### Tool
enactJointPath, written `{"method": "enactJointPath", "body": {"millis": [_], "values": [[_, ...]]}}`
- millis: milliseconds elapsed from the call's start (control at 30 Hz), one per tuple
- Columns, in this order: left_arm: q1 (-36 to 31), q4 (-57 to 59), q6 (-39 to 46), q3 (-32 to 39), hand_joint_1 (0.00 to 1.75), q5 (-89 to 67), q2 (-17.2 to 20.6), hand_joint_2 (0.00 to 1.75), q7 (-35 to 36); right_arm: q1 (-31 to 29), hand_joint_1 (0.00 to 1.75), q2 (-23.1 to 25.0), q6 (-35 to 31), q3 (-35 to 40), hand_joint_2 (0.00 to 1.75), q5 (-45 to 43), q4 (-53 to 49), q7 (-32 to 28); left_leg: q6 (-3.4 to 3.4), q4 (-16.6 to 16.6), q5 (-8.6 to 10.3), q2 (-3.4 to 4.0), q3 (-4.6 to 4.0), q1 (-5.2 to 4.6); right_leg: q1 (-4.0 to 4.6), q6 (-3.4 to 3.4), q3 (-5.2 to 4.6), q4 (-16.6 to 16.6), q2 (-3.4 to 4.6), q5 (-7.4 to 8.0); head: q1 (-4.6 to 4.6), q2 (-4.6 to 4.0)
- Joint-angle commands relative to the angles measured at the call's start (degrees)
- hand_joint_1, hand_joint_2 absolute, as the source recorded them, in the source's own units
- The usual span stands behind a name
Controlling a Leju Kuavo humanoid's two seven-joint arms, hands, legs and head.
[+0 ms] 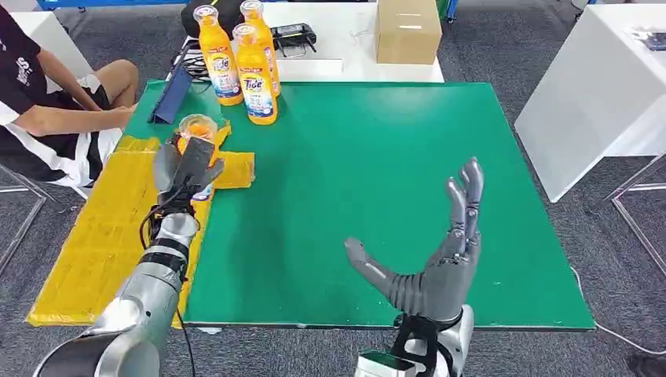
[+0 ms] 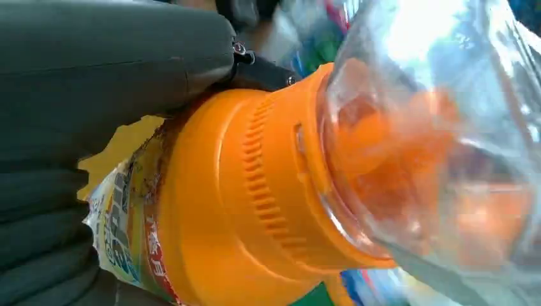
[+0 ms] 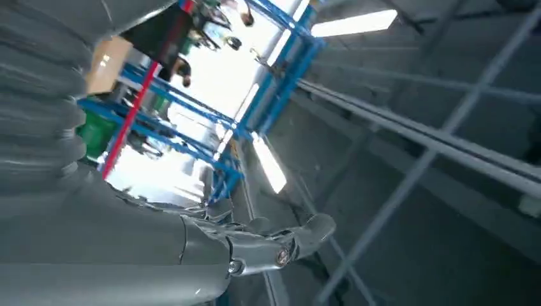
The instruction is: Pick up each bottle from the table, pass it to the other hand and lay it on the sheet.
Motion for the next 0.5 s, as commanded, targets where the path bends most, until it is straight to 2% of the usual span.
{"method": "enactJointPath", "body": {"millis": [33,133,167,200,300,333,400,433,467,500], "values": [[-3.32,6.09,5.37,4.73,1.75,-24.92,2.39,1.75,9.96,-1.92,0.00,-3.46,-0.55,3.26,1.75,0.07,-0.22,0.76,0.05,-0.09,-0.01,-0.02,0.17,0.00,0.02,0.01,0.17,-0.08,-0.04,-0.02,0.00,0.00],[-2.04,6.82,5.37,5.14,1.75,-42.67,3.34,1.75,17.16,-2.75,0.00,-3.96,-0.89,3.93,1.75,-0.31,1.41,1.02,0.04,-0.06,-0.02,0.10,0.10,0.00,0.01,0.01,0.09,-0.07,0.10,0.03,0.02,0.00],[-1.08,6.92,5.37,1.36,1.75,-46.08,4.74,1.75,20.91,-3.11,0.00,-4.17,-1.07,4.03,1.75,-0.51,2.03,1.09,0.07,-0.16,-0.04,0.16,0.27,0.01,0.02,0.02,0.24,-0.16,0.15,0.03,0.02,0.00],[0.38,6.83,5.37,-7.16,1.75,-46.08,7.21,1.75,25.95,-3.44,0.00,-4.38,-1.14,4.10,1.75,-0.87,2.67,0.97,0.05,-0.16,-0.02,0.17,0.25,-0.02,-0.01,0.01,0.20,-0.13,0.16,0.03,0.00,0.00],[2.61,6.76,5.37,-26.01,1.75,-46.08,11.60,1.75,35.01,-4.13,0.00,-4.72,-1.14,3.95,1.75,-1.10,4.14,0.77,0.07,-0.26,-0.02,0.13,0.38,0.00,0.00,0.01,0.34,-0.23,0.12,0.03,0.02,0.00],[3.22,7.29,5.37,-27.59,1.75,-46.08,11.36,1.75,34.30,-4.28,0.00,-4.80,-1.14,3.89,1.75,-1.32,4.48,0.71,0.05,-0.20,-0.01,0.14,0.28,0.00,0.00,0.01,0.24,-0.17,0.12,0.03,0.02,0.00],[3.17,10.77,5.37,-35.97,1.75,-46.08,11.68,1.75,37.61,-4.99,0.00,-5.04,-0.97,4.01,1.75,-1.83,5.78,0.74,0.06,-0.24,-0.02,0.18,0.39,0.01,0.02,0.01,0.32,-0.20,0.18,0.00,0.00,0.00],[3.26,11.58,5.37,-35.70,1.75,-46.08,11.22,1.75,36.83,-5.13,0.00,-5.06,-0.99,4.02,1.75,-1.86,6.02,0.78,0.05,-0.15,0.00,0.07,0.22,-0.01,-0.01,0.01,0.17,-0.11,0.08,-0.01,0.02,0.00],[1.27,14.98,5.37,-38.32,1.75,-44.15,9.66,1.75,37.86,-5.60,0.00,-5.05,-0.78,4.10,1.75,-1.99,6.58,0.73,0.07,-0.24,0.02,0.00,0.34,-0.01,0.00,0.02,0.31,-0.21,0.01,-0.01,0.00,0.00],[1.93,18.83,5.37,-40.91,1.75,-41.66,10.28,1.75,36.18,-5.96,0.00,-5.14,-0.36,4.11,1.75,-2.27,7.24,0.90,0.08,-0.15,0.03,-0.19,0.19,-0.01,0.00,0.03,0.26,-0.15,-0.17,-0.03,0.00,0.00]]}}
